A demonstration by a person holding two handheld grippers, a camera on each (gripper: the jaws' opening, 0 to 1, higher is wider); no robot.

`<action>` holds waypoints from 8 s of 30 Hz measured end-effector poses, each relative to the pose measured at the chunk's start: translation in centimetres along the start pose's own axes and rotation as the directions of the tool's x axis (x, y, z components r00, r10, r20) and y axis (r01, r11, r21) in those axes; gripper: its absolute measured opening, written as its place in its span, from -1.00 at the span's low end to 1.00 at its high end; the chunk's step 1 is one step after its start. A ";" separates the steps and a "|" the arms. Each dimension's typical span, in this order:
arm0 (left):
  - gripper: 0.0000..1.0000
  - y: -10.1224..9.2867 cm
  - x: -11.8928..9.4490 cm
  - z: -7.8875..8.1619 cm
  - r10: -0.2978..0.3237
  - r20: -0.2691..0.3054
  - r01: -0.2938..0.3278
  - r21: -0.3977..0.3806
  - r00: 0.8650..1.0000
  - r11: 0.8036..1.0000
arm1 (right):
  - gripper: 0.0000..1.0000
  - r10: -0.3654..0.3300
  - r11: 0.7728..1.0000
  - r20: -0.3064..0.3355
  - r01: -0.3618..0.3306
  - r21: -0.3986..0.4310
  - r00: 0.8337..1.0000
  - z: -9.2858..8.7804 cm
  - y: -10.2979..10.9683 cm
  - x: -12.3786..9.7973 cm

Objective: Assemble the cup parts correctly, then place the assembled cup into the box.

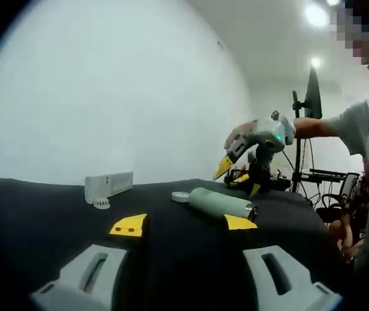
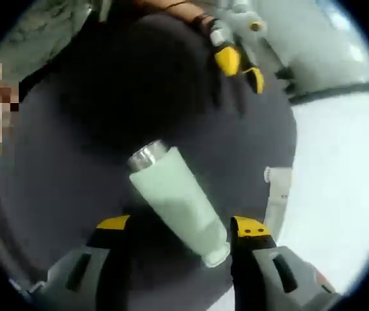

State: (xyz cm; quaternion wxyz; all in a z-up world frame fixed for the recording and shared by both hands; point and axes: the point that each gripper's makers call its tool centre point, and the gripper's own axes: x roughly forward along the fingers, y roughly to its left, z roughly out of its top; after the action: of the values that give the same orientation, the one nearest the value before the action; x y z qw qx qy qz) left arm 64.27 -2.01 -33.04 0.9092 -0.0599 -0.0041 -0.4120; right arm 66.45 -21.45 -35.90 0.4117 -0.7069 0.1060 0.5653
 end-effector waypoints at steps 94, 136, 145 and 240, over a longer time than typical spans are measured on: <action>-0.16 1.4 -0.7 1.1 0.005 0.074 0.002 -0.088 0.997 0.996 | -0.16 -0.855 0.241 0.343 -0.287 0.927 0.388 7.3 -7.0 -4.3; -0.12 2.2 -0.1 0.6 0.035 0.036 -0.029 -0.158 0.999 0.987 | 0.14 -0.858 0.272 0.384 -0.334 0.903 0.341 5.2 -2.7 -6.8; -0.17 7.4 3.7 0.7 0.183 -0.063 -0.190 -0.135 0.981 0.973 | 0.05 -0.917 0.200 0.320 -0.423 0.884 0.236 1.1 0.7 -8.5; -0.60 -3.5 7.0 17.0 0.027 -0.154 -0.138 -0.781 0.988 0.609 | -0.50 -0.997 -0.055 -0.071 0.371 0.927 0.030 6.5 -0.1 -25.6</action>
State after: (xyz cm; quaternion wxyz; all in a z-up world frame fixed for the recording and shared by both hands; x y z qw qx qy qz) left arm 66.93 -7.63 -15.39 0.8064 -0.4276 0.2377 -0.3322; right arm 53.21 -24.94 -13.33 0.9107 -0.0889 -0.2685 0.3010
